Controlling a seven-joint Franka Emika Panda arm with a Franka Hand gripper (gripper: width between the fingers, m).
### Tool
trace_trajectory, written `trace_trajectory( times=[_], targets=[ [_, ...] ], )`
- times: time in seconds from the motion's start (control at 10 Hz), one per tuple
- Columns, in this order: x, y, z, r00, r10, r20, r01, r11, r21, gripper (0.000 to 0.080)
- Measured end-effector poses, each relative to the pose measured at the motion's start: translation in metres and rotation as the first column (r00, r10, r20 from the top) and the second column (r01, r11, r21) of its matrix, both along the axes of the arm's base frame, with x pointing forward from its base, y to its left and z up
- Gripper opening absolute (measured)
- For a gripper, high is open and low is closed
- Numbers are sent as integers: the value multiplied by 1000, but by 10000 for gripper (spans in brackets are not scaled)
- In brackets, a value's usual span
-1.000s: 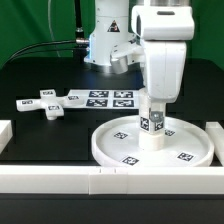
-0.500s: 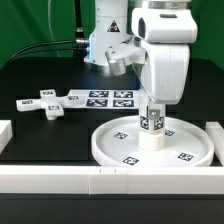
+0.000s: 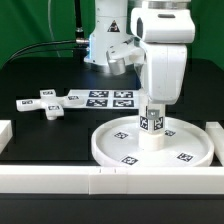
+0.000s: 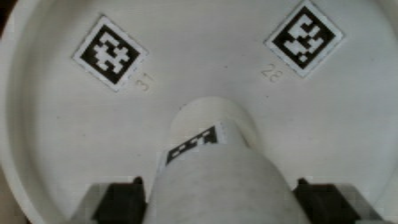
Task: Assemble round table
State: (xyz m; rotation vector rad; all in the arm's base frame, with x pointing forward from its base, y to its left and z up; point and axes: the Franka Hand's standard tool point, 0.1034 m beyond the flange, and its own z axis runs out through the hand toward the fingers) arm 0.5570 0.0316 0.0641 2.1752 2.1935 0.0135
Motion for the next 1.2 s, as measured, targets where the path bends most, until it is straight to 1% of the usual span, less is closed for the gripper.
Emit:
trace_trajectory(
  times=[0.2,0.3,0.4,0.6,0.7,0.8,0.9,1.0,1.2],
  targets=[
    [0,0,0,989,-150,4,150,989,7,406],
    [0,0,0,981,-195,5,195,981,9,407],
    [0,-1,0,947,-323,5,322,946,21,407],
    [0,-4,0,870,-492,20,491,870,51,407],
    [-1,-6,0,799,-601,22,598,798,76,407],
    [-3,-5,-1,726,-687,14,684,724,85,407],
    [-3,-5,-1,637,-771,4,767,634,98,407],
    [-3,-5,-1,575,-818,-4,814,571,106,407],
    [-4,2,-2,360,-932,-41,928,353,116,407]
  ],
)
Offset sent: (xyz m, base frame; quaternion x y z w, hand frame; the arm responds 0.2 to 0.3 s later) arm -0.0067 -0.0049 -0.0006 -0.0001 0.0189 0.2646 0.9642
